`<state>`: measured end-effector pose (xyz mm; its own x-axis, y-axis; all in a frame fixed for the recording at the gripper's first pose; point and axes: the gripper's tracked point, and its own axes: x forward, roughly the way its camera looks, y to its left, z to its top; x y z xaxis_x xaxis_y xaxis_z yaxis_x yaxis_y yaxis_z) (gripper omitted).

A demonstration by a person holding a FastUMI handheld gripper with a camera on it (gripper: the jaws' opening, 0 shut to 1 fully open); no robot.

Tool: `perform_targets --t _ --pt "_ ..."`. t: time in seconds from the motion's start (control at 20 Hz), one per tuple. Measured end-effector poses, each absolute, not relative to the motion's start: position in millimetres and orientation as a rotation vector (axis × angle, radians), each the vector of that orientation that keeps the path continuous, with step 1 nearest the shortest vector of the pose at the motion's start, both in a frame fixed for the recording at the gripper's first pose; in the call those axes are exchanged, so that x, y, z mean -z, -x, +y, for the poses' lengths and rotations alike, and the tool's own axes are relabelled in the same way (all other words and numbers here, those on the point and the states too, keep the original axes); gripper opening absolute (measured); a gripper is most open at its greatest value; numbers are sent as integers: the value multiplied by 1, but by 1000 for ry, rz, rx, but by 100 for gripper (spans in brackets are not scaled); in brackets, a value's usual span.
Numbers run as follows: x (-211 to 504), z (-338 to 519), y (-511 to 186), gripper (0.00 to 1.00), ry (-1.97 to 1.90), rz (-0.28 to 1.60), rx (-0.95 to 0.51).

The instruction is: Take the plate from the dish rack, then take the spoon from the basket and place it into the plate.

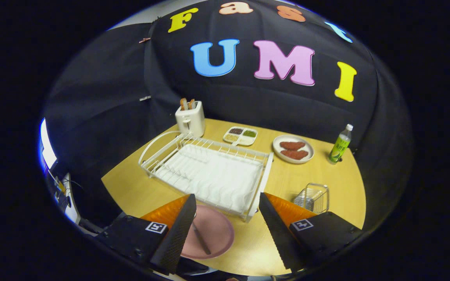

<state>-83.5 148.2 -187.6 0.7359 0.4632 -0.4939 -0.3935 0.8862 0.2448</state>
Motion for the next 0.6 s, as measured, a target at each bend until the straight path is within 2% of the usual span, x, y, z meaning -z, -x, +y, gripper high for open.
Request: perform_targets --t 0.3,0.6 --pt "112 85 41 98 -101 391 -295" --pt "67 22 26 98 -98 309 -120"
